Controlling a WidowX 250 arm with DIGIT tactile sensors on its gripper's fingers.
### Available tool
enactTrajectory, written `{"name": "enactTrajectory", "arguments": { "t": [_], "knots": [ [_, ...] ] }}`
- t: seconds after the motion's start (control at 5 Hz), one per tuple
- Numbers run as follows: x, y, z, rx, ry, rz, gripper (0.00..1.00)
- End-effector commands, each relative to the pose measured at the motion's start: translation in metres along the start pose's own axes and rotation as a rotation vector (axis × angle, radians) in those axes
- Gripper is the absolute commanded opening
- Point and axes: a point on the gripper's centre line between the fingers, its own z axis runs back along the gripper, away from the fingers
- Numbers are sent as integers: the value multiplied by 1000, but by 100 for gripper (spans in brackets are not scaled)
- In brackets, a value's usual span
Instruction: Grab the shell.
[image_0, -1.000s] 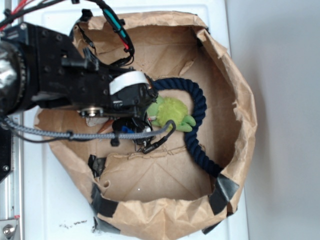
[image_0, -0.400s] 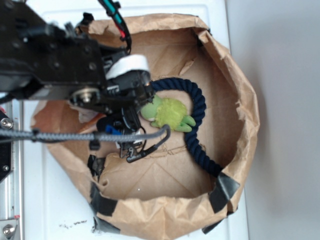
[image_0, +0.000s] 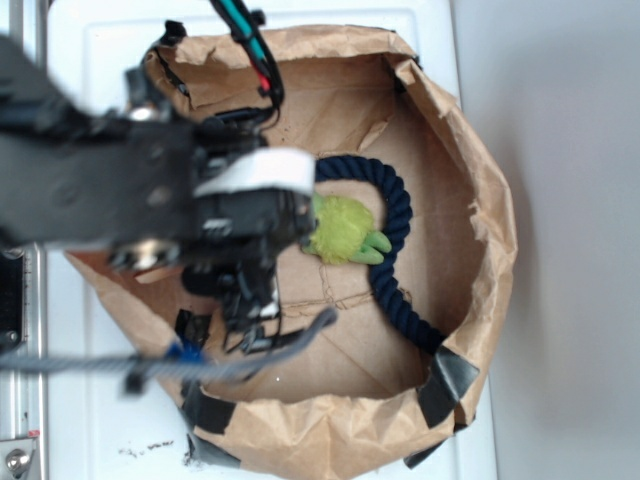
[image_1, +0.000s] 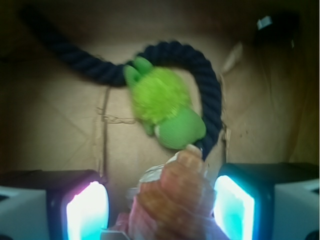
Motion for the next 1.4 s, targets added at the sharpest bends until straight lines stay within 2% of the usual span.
{"name": "enactTrajectory", "arguments": {
  "t": [0.0, 0.2, 0.4, 0.6, 1.0, 1.2],
  "knots": [
    [24, -20, 28, -33, -5, -220, 0],
    [41, -19, 33, -44, 39, -201, 0],
    [58, -23, 34, -26, 70, -166, 0],
    [66, -26, 31, 4, 64, -109, 0],
    [63, -30, 27, 17, 46, -82, 0],
    [46, -16, 34, -6, 33, -112, 0]
  ]
}}
